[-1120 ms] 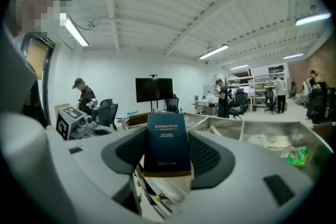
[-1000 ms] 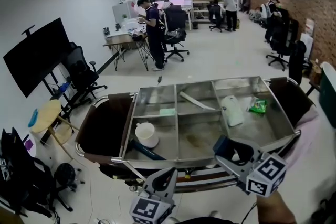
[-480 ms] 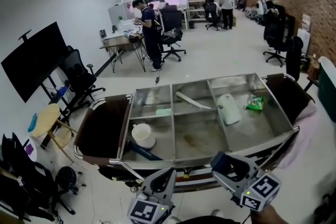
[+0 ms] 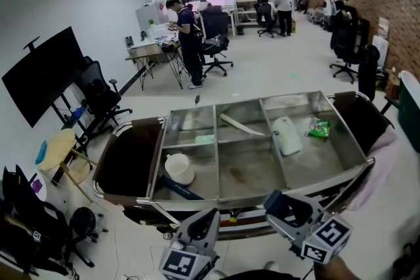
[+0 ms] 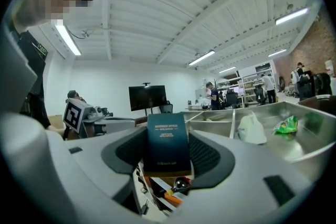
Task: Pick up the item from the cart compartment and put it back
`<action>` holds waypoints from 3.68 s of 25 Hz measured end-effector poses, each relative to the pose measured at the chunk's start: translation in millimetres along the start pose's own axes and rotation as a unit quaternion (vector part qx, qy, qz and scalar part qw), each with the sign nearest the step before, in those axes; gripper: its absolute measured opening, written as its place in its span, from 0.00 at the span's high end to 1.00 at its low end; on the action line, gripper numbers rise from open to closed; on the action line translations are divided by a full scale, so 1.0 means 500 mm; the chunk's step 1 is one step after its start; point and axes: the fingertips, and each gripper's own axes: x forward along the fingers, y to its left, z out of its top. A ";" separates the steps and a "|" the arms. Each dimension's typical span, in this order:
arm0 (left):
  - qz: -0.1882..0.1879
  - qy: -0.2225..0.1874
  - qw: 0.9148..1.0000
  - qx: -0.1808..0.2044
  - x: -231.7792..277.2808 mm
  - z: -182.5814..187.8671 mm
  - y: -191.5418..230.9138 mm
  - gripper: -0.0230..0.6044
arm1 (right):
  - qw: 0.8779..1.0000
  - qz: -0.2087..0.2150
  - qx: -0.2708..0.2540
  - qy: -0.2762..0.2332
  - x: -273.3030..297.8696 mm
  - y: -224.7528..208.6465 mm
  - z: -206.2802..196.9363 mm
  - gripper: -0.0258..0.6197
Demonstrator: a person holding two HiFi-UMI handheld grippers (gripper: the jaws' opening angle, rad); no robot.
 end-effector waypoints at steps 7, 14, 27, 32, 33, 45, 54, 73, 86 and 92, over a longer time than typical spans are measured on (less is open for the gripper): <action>0.009 0.005 1.000 -0.007 0.000 -0.006 0.007 0.96 | 1.000 0.006 0.004 0.007 0.001 0.003 -0.010 0.55; 0.012 -0.005 1.000 -0.006 -0.002 0.003 0.012 0.96 | 1.000 0.005 0.002 0.008 0.003 0.002 -0.008 0.55; 0.007 -0.003 1.000 0.000 -0.006 0.002 0.001 0.96 | 1.000 0.000 -0.024 0.011 0.019 -0.016 0.019 0.55; 0.004 -0.003 1.000 0.003 -0.009 0.002 -0.002 0.96 | 0.998 -0.014 -0.058 0.027 0.058 -0.050 0.052 0.55; 0.004 -0.001 1.000 0.002 -0.008 -0.001 -0.003 0.96 | 0.997 -0.014 -0.067 0.034 0.069 -0.057 0.057 0.55; 0.006 0.007 1.000 -0.002 -0.018 -0.019 -0.008 0.96 | 0.990 -0.025 -0.105 0.086 0.197 -0.141 0.100 0.54; 0.011 0.006 1.000 -0.006 -0.024 -0.024 -0.002 0.96 | 0.973 -0.020 -0.127 0.190 0.323 -0.200 0.031 0.54; 0.022 0.011 1.000 -0.009 -0.033 -0.030 0.023 0.96 | 0.941 0.004 -0.159 0.299 0.404 -0.215 -0.079 0.50; 0.019 0.011 1.000 -0.009 -0.034 -0.028 0.022 0.96 | 0.944 0.007 -0.149 0.294 0.393 -0.212 -0.070 0.38; 0.018 0.009 1.000 -0.008 -0.031 -0.030 0.014 0.96 | 0.959 0.000 -0.128 0.253 0.372 -0.213 -0.038 0.95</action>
